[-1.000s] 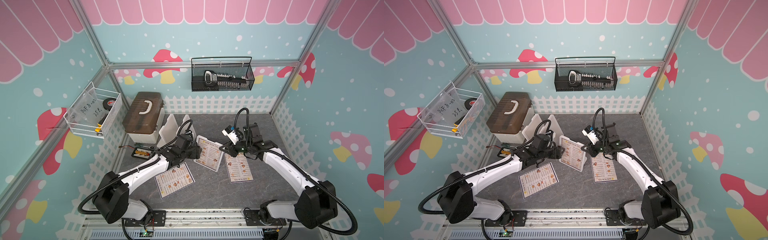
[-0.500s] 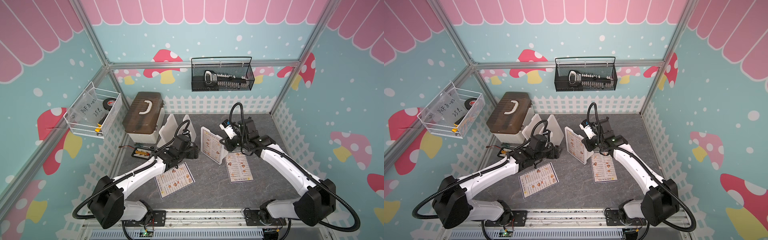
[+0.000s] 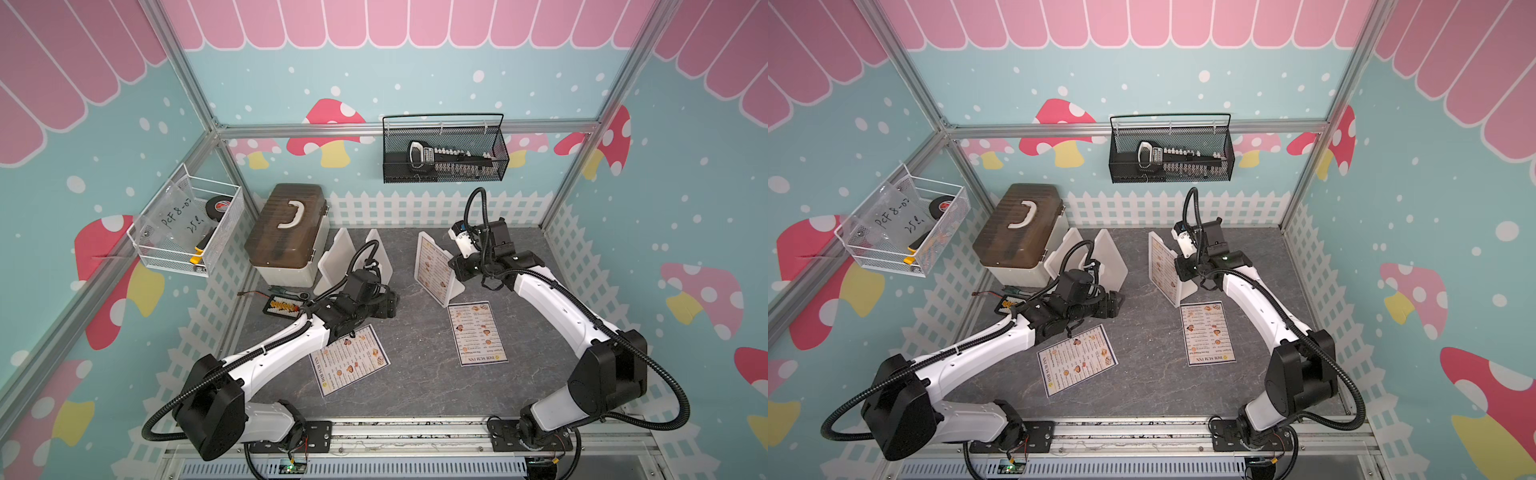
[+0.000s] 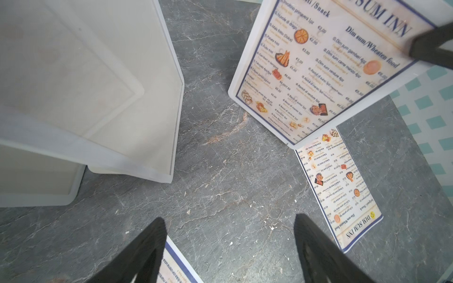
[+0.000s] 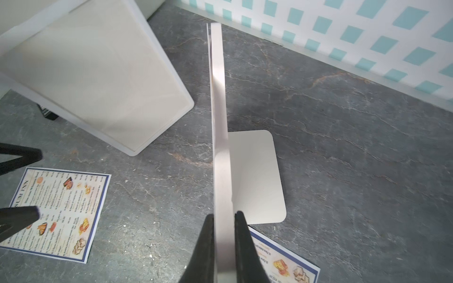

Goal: Insert the menus into the narrow rack
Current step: Move the narrow rack to the center of the board.

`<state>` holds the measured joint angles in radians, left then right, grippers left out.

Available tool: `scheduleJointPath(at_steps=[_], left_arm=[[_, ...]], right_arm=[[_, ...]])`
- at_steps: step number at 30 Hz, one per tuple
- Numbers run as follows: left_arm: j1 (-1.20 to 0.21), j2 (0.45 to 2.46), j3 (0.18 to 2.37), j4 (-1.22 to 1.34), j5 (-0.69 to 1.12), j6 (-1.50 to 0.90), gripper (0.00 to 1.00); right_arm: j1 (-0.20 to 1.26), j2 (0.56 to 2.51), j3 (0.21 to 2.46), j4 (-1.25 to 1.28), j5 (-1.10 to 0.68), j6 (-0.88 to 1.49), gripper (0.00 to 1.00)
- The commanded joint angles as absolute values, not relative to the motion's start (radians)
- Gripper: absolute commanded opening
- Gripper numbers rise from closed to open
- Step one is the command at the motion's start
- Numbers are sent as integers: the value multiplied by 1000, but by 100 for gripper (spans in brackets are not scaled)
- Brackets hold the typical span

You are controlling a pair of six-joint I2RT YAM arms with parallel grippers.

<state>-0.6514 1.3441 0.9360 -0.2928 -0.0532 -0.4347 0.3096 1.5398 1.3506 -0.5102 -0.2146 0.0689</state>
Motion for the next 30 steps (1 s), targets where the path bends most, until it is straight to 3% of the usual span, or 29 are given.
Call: scheduleJointPath(at_steps=[1,19,26,30], left_arm=[[-655,1325,940,-306,-55,-411,81],[-650,1322,979,-358,-33,-365,82],[-646,1320,982,-367,-29,-363,82],[-644,1322,984,-370,-30,-362,82]], right_arm=[[243,1546,1378,-532,-205,59,7],[-170,1678,1511,-602,-481,-76,8],[-238,1749,1574,-631,-529,-121,9],[-247,1771,1586,-633,-526,-127,16]])
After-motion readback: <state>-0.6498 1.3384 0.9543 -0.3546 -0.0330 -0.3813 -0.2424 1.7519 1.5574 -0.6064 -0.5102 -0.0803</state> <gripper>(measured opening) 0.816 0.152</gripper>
